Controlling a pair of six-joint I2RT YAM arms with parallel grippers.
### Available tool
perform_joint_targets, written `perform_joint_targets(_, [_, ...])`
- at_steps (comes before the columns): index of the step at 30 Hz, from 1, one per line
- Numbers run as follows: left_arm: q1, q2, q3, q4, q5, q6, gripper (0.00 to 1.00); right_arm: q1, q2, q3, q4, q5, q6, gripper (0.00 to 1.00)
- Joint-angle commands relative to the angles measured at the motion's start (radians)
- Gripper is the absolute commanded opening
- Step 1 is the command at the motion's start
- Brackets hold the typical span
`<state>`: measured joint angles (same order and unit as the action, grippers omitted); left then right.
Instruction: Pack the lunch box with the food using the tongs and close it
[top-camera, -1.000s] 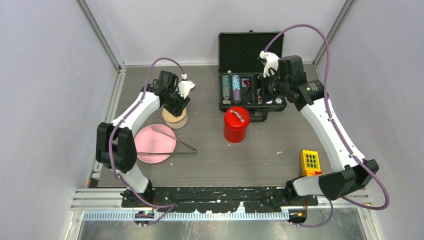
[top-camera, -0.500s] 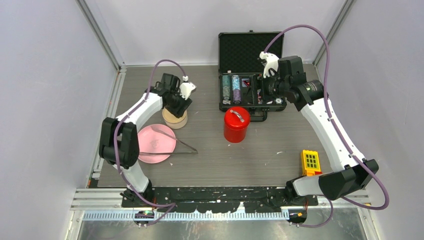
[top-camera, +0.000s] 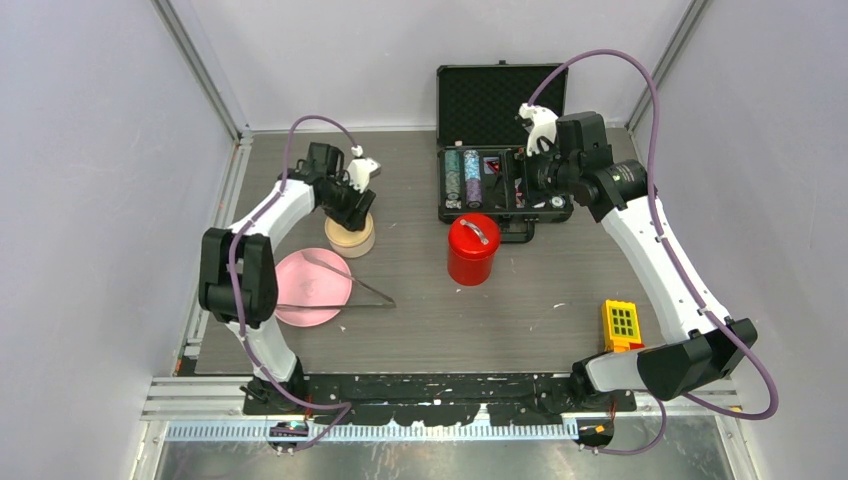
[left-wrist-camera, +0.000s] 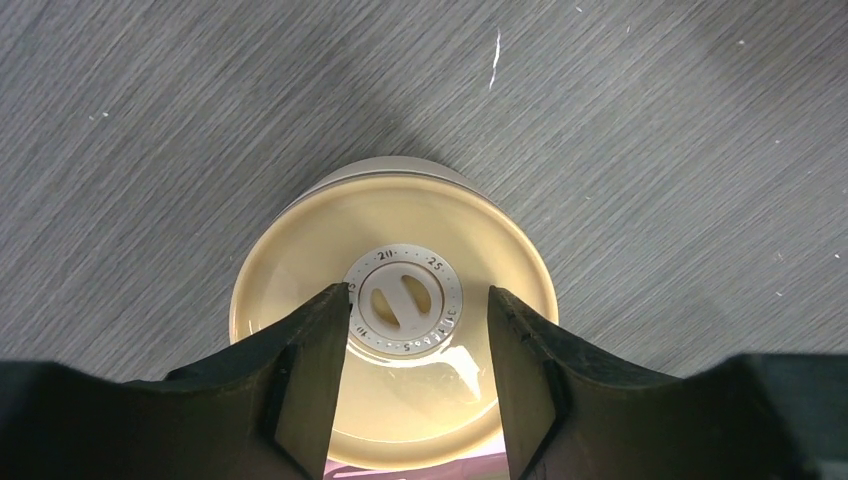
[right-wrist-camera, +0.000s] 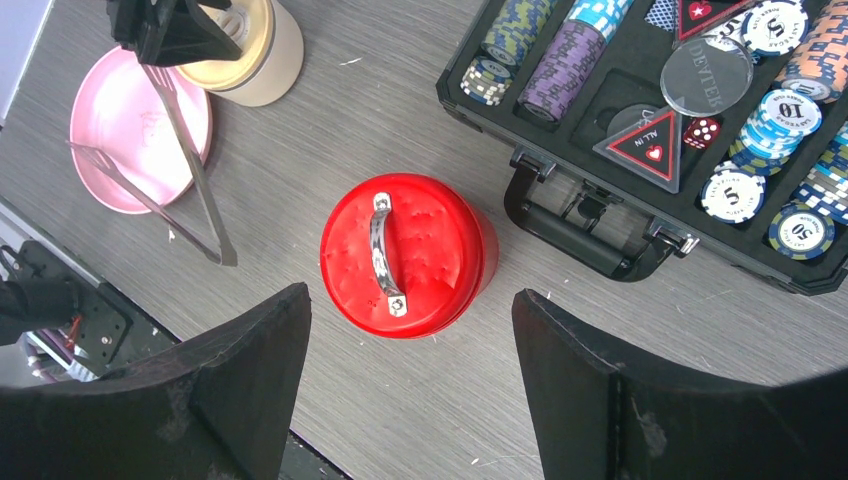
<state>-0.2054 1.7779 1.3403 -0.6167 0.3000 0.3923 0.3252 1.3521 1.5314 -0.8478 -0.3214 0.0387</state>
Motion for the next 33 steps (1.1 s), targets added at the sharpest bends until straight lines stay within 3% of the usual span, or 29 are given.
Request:
perform_joint_targets(1, [0.021, 0.077, -0.049, -0.096, 0.048, -0.013, 0.56, -0.002, -0.018, 0.019, 0.010, -0.006, -0.013, 0.78])
perform_joint_targets(8, [0.021, 0.026, -0.022, -0.130, 0.084, -0.025, 0.56, -0.002, -0.010, 0.016, -0.005, -0.009, -0.026, 0.78])
perform_joint_targets(14, [0.039, -0.071, 0.095, -0.218, 0.108, -0.010, 0.64, -0.002, -0.024, -0.007, -0.061, 0.008, -0.089, 0.78])
perform_joint_targets(21, [0.186, -0.057, 0.228, -0.322, 0.168, 0.158, 0.78, -0.001, -0.083, -0.122, -0.129, 0.010, -0.182, 0.78])
perform_joint_targets(27, [0.320, 0.076, 0.312, -0.379, 0.280, 0.236, 0.75, 0.014, -0.117, -0.264, -0.101, 0.020, -0.204, 0.78])
perform_joint_targets(33, [0.333, 0.161, 0.314, -0.365, 0.373, 0.196, 0.68, 0.047, -0.110, -0.365, -0.027, 0.063, -0.199, 0.78])
